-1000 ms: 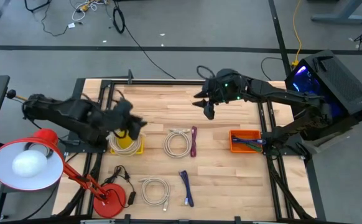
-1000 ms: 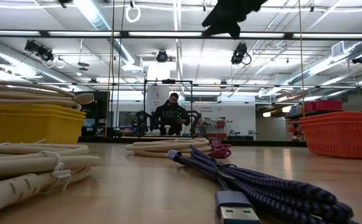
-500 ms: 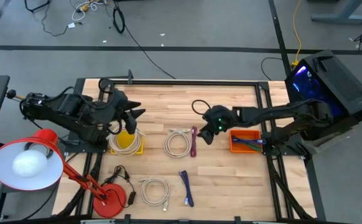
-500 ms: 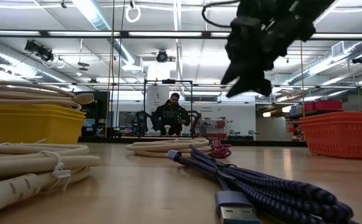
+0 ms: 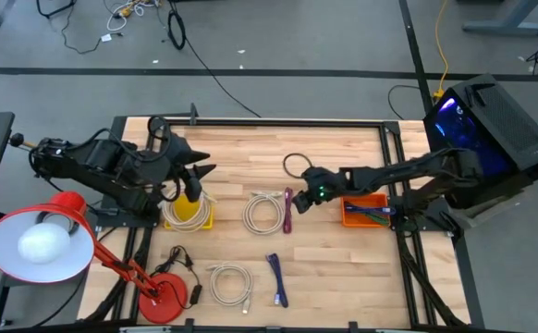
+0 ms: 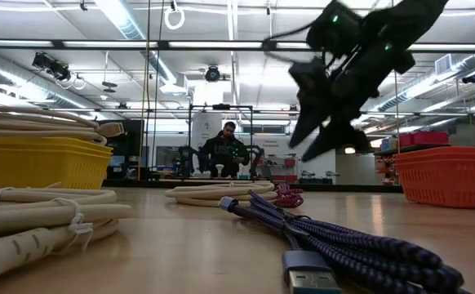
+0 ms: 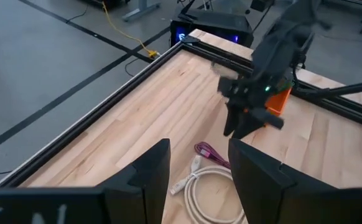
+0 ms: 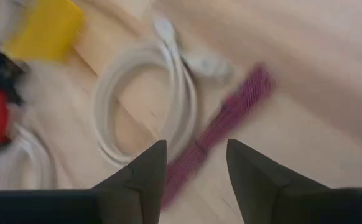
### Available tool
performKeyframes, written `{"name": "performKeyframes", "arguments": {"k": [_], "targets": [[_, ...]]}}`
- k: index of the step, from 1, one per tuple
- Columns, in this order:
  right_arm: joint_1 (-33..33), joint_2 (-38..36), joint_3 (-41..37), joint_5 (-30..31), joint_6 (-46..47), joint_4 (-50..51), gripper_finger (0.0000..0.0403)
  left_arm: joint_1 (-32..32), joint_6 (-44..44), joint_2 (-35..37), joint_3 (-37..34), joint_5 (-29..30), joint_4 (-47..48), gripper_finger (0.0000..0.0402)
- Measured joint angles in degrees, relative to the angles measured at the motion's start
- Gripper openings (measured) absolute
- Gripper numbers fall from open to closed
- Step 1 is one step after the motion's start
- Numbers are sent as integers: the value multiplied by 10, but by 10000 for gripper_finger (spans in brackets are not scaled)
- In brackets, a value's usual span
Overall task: Pick & Place USB Port
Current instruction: Put the black and pink charger cable into the orange bin
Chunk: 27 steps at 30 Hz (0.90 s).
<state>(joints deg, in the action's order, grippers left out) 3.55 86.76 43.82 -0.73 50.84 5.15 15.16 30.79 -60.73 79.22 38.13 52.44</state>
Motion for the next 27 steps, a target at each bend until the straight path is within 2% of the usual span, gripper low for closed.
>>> {"name": "performKeyframes", "arguments": {"k": [3,7,20,27], "targets": [[0,54,15,-40,-5,2,168,0,0,0,0,-8,1,169],[4,89,41,-43,-10,-1,168,0,0,0,0,-9,1,169],[31,112,49,-42,-17,2,168,0,0,0,0,-16,3,169],[33,146,49,-53,0,-44,168,0,-4,0,0,-13,5,169]]}}
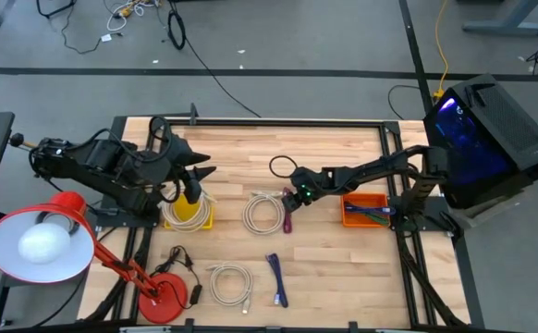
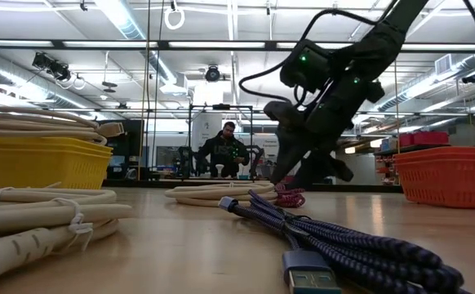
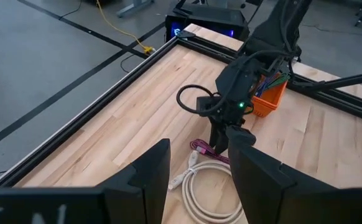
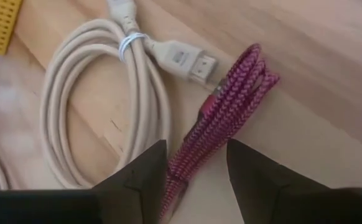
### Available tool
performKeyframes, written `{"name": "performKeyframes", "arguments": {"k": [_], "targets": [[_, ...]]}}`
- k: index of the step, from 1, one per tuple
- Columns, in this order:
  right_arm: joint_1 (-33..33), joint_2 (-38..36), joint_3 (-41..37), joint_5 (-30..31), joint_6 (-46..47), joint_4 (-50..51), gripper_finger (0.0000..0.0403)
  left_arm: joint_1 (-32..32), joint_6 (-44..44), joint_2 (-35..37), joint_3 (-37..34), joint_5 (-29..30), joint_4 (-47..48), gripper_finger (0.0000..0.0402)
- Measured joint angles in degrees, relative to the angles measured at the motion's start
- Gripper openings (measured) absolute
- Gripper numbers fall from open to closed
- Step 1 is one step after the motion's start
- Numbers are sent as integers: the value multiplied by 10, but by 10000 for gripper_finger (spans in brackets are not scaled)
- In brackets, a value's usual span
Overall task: Pick & Place USB Port
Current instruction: Put the black and pink charger cable into the orange bin
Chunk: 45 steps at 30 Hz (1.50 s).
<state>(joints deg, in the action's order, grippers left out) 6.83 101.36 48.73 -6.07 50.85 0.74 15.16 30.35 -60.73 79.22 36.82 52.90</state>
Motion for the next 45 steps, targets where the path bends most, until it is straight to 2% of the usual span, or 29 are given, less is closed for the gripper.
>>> {"name": "performKeyframes", "arguments": {"k": [4,6,8,10,11,19,27,31,36,41,45], "targets": [[0,19,0,-4,5,-28,164,0,0,0,0,0,0,169],[0,22,0,2,3,-26,143,0,0,0,0,-1,1,169],[1,22,0,6,-11,-22,97,0,0,0,0,-4,1,169],[3,23,0,4,-26,-23,34,0,0,0,0,-6,2,169],[4,23,1,4,-35,-23,20,0,0,0,0,-7,1,169],[25,-2,0,7,-55,18,4,0,0,0,0,-6,1,169],[116,-159,3,45,-143,134,1,0,0,0,0,-6,1,169],[163,-253,63,79,-212,243,0,0,0,0,0,-5,1,169],[190,-330,201,111,-306,383,0,0,0,0,0,5,1,169],[185,-315,370,131,-389,693,0,0,0,0,0,21,0,169],[158,-300,448,112,-395,879,0,0,1,0,0,24,-2,169]]}}
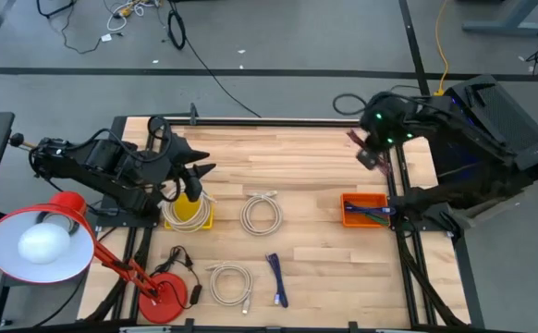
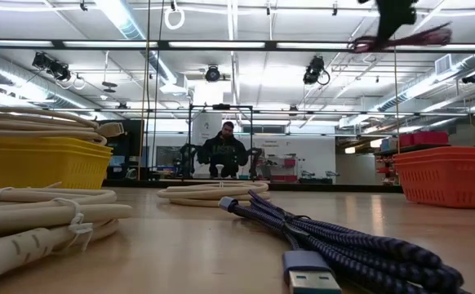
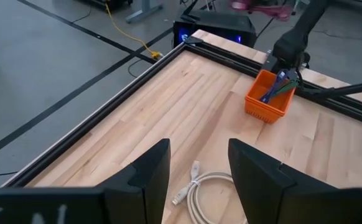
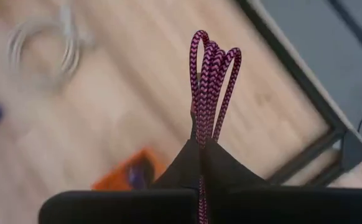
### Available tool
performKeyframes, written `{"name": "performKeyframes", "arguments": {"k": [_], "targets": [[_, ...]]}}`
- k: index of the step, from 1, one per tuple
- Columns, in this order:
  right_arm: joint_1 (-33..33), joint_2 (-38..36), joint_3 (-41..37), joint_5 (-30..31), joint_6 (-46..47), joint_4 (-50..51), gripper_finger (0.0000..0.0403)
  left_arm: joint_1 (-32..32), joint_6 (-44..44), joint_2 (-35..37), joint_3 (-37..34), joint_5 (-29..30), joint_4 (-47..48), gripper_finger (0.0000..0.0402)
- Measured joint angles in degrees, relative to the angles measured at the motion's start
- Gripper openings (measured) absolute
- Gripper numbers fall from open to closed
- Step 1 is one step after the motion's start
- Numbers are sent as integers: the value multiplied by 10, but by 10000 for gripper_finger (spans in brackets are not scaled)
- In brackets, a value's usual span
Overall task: Pick & Place USB Port
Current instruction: Put the black and pink charger cable into the orange bin
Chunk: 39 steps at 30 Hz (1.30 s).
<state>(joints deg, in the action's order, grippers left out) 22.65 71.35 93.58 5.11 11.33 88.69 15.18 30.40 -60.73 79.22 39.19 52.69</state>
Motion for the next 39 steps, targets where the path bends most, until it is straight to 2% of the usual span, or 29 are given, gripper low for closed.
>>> {"name": "performKeyframes", "arguments": {"k": [2,5,11,14,18,21,32,39], "targets": [[-16,-1,12,-29,-4,11,0,0,0,0,0,6,-1,169],[-36,-12,12,-105,-19,11,0,0,0,0,0,11,-5,169],[-93,-4,-48,-91,4,11,0,0,5,0,0,11,-11,169],[-112,-4,-124,-117,6,13,0,0,4,0,0,11,-17,169],[-129,-7,-228,-119,-4,14,0,0,4,0,0,17,-18,169],[-127,-12,-274,-134,-8,15,0,0,4,0,0,23,-19,169],[-127,-12,-293,-130,-17,10,0,0,4,0,0,40,-19,169],[-127,-5,-297,-121,-18,-30,0,0,5,0,0,49,-19,169]]}}
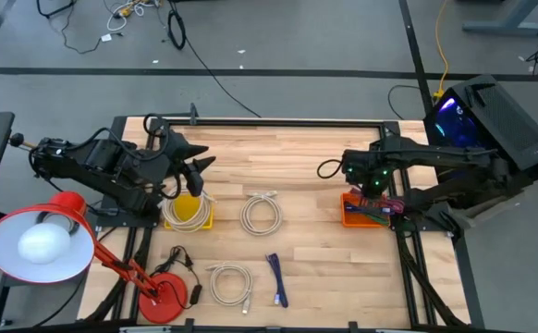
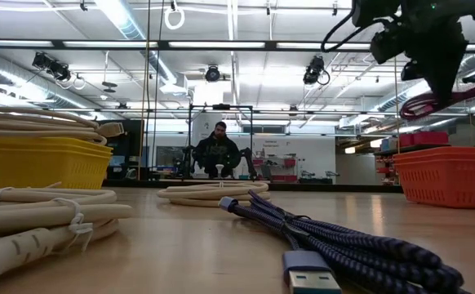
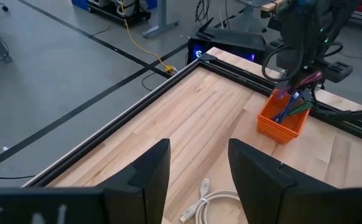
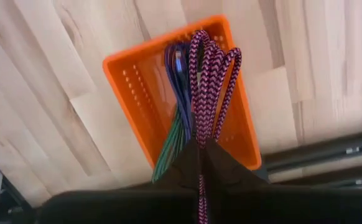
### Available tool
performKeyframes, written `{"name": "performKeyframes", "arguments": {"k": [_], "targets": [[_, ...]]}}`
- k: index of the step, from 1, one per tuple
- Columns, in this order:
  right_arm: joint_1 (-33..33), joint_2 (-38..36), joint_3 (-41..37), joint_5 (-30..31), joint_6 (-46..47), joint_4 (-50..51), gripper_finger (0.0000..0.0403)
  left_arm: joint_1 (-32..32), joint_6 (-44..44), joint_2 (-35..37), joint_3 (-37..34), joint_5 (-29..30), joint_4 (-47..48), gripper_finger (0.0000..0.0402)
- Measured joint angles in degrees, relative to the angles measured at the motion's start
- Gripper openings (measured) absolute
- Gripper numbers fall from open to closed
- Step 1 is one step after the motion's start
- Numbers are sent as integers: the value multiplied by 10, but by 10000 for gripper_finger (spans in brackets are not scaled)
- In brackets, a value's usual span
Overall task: Pick & Place USB Port
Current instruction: Put the black and pink charger cable into the orange bin
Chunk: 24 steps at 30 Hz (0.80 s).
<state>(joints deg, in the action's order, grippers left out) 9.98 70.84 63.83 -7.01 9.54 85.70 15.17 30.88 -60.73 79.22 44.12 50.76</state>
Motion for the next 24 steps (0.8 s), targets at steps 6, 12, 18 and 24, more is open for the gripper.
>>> {"name": "performKeyframes", "arguments": {"k": [6,12,18,24], "targets": [[0,8,-47,-25,-14,-12,0,0,0,0,0,0,0,169],[0,8,-77,-31,-15,-43,0,0,0,0,0,7,0,169],[0,9,-85,-31,-15,-87,0,0,0,0,0,13,0,169],[0,16,-85,-31,-16,-93,0,0,-1,0,0,13,0,169]]}}
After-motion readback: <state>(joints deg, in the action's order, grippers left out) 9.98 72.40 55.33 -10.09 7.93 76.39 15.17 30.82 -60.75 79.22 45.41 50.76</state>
